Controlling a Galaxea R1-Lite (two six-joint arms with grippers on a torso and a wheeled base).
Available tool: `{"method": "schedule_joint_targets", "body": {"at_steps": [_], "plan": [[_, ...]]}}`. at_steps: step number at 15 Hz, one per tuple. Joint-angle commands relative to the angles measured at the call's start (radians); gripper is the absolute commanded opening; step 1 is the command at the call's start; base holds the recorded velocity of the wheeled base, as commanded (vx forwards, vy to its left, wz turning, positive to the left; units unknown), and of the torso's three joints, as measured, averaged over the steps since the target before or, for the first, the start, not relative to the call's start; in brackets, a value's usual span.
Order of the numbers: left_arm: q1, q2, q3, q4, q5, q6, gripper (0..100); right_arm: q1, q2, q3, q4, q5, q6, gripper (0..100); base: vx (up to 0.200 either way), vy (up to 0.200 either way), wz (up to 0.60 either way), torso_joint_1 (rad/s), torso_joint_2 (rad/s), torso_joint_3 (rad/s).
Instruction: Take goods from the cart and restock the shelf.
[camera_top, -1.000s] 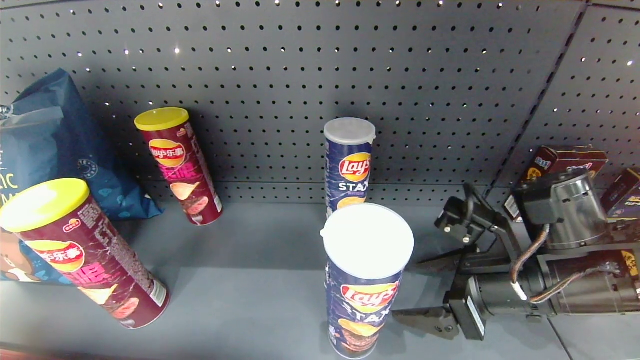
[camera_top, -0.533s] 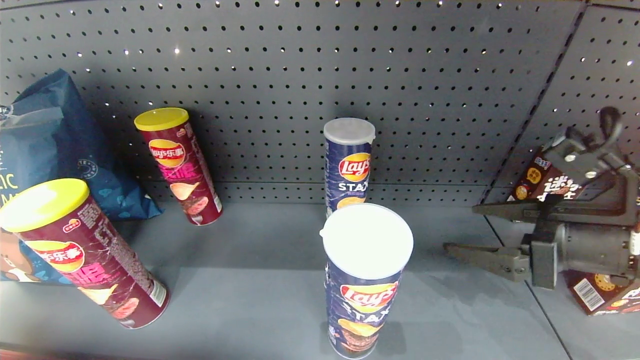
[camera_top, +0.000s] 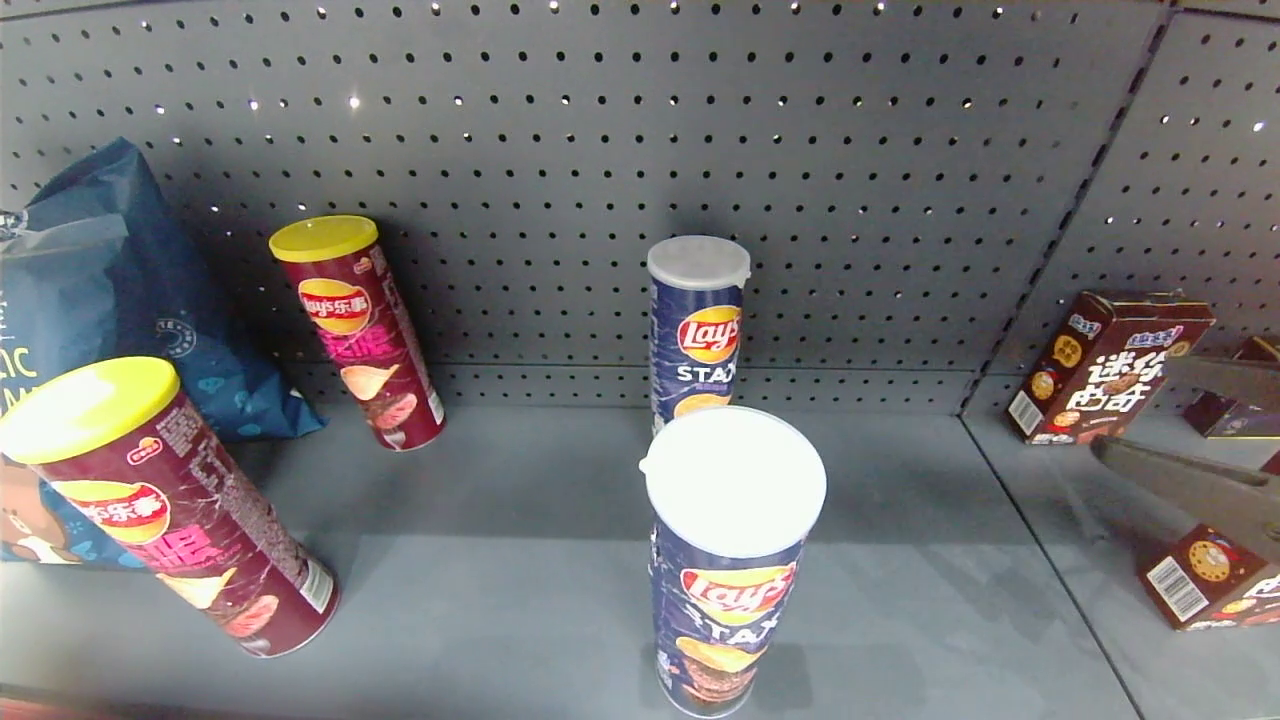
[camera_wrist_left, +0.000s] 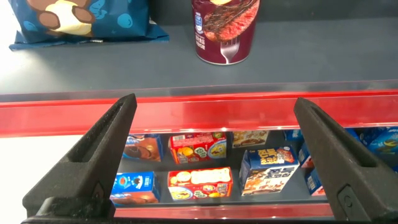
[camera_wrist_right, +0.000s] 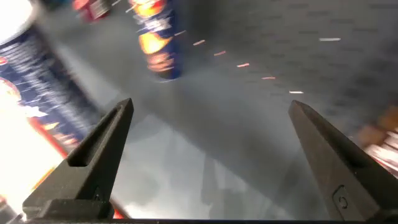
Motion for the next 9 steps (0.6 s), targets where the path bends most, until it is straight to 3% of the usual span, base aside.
{"method": "schedule_joint_targets", "body": {"at_steps": [1,5,9], "plan": [[-0.001,0.001,0.0,0.0,0.0,0.0,100,-0.081,-0.141,0.073,-0.02,-0.009,0.01,100,0.0,0.0,0.0,0.0,0.0,0.0],[0.0,0.001,0.0,0.0,0.0,0.0,100,-0.285,-0.316,0.13,-0.018,-0.003,0.01,100,0.0,0.0,0.0,0.0,0.0,0.0],[0.0,0.001,0.0,0.0,0.0,0.0,100,-0.517,-0.65,0.387,0.062,-0.017,0.089,100,0.0,0.0,0.0,0.0,0.0,0.0]]}}
